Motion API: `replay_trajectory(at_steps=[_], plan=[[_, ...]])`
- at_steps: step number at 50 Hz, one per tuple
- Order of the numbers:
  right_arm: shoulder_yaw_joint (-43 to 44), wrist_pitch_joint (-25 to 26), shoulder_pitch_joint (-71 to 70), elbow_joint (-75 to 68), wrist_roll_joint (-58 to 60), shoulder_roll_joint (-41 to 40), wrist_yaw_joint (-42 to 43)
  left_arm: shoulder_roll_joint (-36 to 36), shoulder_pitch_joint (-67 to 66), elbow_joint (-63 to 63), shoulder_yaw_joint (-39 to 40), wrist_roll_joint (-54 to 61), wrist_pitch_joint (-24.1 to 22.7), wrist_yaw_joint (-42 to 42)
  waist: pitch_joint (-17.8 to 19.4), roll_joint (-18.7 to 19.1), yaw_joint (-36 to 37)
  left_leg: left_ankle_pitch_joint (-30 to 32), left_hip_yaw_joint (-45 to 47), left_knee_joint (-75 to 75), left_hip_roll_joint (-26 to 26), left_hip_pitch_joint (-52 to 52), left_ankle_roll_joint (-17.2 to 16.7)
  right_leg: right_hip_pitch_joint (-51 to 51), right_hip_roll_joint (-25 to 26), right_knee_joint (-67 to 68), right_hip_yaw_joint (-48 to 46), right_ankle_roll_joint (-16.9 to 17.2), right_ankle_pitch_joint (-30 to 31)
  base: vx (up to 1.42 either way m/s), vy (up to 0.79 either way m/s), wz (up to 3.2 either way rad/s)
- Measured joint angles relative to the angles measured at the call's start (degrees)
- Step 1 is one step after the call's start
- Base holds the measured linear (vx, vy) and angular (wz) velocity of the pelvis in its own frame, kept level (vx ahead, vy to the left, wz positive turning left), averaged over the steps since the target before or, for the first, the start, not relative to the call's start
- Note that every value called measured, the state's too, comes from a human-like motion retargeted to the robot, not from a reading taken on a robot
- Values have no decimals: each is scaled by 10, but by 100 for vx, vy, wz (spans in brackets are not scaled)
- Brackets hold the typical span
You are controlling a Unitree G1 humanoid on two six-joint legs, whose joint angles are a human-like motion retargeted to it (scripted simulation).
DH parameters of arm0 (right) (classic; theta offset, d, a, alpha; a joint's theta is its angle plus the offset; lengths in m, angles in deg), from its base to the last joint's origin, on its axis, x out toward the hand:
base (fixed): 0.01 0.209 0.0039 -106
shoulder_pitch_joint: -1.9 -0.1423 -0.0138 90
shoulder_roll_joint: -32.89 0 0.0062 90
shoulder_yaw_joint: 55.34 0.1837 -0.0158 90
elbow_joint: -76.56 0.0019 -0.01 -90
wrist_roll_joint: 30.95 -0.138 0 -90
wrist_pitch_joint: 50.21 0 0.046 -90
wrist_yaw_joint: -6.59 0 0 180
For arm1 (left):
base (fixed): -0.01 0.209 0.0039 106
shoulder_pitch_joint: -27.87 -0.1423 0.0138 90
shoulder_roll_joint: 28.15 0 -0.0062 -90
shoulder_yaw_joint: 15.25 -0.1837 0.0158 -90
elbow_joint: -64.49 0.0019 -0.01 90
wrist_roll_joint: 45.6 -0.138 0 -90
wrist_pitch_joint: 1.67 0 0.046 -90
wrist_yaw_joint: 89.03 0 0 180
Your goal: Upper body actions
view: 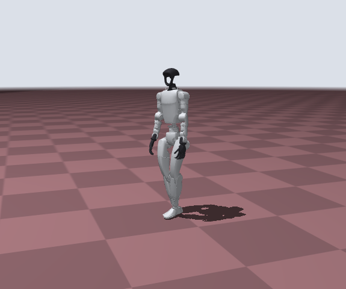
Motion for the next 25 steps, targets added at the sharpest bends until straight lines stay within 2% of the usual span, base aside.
replay_trajectory(at_steps=[2,5,7,10,12,14,17,22,23,25], plan=[[5,10,-4,-20,6,-2,13,-6,-3,23,11,-11,3,-4,-8,18,-17,-9,-13,0,20,5,1,-14,8,62,-3,-35,-9,29,-33,66],[12,17,-3,-42,-9,-6,33,-17,-14,56,23,-15,10,-15,3,32,-11,-28,-24,9,45,25,-3,-53,2,202,-8,-96,59,19,-30,-7],[23,15,-4,-58,-29,-8,42,-27,-19,84,26,-11,18,-19,12,41,-7,-36,-28,7,58,43,-2,-89,3,295,13,-124,89,12,-30,-7],[36,15,-5,-89,-59,-14,50,-45,-27,127,49,-10,41,-26,11,43,-6,-44,-24,-3,67,63,0,-137,3,368,24,-146,81,12,-35,16],[49,16,-4,-114,-81,-16,49,-53,-39,142,59,-7,49,-29,5,42,-21,-46,-39,-12,67,72,2,-163,2,361,27,-123,73,11,-40,75],[61,17,0,-135,-100,-16,46,-58,-56,144,67,-2,49,-27,-1,37,-34,-48,-54,-21,60,79,5,-182,8,319,48,-82,70,11,-53,80],[74,18,5,-159,-128,-14,42,-66,-74,139,69,0,45,-21,0,20,-53,-52,-78,-31,40,95,10,-193,5,215,83,-4,76,1,-49,89],[89,16,12,-193,-160,-8,34,-80,-70,138,66,-10,49,-29,18,-27,-60,-66,-108,-39,-9,138,18,-198,-37,48,116,121,78,-8,-52,75],[91,16,13,-198,-162,-8,33,-82,-67,138,66,-10,50,-31,22,-33,-58,-69,-115,-38,-13,146,16,-200,-41,26,123,141,72,-12,-64,53],[94,17,15,-201,-163,-11,29,-88,-59,136,67,-7,51,-32,31,-37,-49,-83,-123,-29,6,161,-2,-204,-16,-11,132,147,58,-12,-81,33]])
